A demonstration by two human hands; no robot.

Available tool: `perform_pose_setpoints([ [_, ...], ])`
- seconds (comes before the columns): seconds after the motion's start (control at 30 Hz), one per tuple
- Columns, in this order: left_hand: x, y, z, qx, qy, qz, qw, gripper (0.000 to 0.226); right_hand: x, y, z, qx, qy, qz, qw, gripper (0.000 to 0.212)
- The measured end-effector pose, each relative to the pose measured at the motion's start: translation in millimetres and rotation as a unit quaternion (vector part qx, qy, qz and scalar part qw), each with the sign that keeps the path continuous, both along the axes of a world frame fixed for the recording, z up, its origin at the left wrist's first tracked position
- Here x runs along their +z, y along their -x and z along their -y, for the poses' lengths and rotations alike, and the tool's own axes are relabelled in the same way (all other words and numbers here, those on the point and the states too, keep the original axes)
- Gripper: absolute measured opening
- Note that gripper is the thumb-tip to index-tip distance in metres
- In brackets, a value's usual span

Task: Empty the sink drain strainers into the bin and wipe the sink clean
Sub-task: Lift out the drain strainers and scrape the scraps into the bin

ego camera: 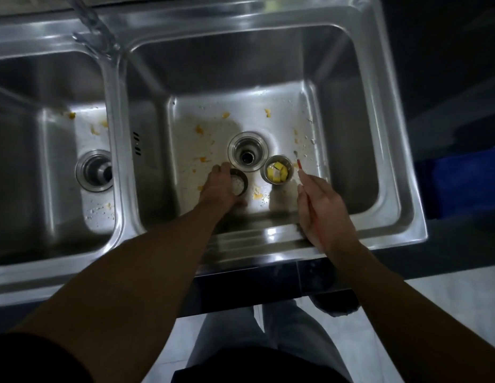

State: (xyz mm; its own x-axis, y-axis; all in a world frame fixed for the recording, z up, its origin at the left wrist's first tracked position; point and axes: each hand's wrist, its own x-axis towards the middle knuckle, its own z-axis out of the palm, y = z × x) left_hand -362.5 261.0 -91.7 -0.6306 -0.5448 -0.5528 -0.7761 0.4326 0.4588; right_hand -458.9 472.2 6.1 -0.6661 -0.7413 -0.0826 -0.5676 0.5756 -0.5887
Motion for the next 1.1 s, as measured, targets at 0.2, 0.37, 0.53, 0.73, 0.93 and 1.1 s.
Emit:
perform_pose_setpoints([
  [0.2,-2.1,30.9,-10.3,-0.110,0.105,-0.060,0.987,0.114,2.3,-2.4,0.3,-0.037,-0.008,-0.008,0.999,0.046],
  [0.37,-12.6,66.9,-28.8,-0.179,0.046,-0.052,0.981,0.104,2.9,-2.2,0.1,-0.051,-0.010,-0.011,0.999,0.044],
  [0.53,-24.4,75.7,-43.5,-0.129,-0.017,-0.093,0.987,0.094,1.0,-2.5,1.4,-0.055,-0.016,-0.006,0.998,0.047],
  [0.73,-25.1,73.7,-41.6,-0.110,-0.019,-0.138,0.984,0.067,-3.4,-4.7,-0.7,-0.060,-0.010,-0.014,0.998,0.045],
  [0.93,6.6,64.1,-34.9,-0.074,-0.021,-0.189,0.979,0.077,-0.3,-4.9,-5.8,-0.072,0.070,-0.044,0.994,0.039],
  [1.1,50.8,48.2,-41.2,-0.054,-0.010,-0.241,0.969,0.081,14.3,-13.0,-27.9,-0.114,0.160,0.002,0.981,0.041],
])
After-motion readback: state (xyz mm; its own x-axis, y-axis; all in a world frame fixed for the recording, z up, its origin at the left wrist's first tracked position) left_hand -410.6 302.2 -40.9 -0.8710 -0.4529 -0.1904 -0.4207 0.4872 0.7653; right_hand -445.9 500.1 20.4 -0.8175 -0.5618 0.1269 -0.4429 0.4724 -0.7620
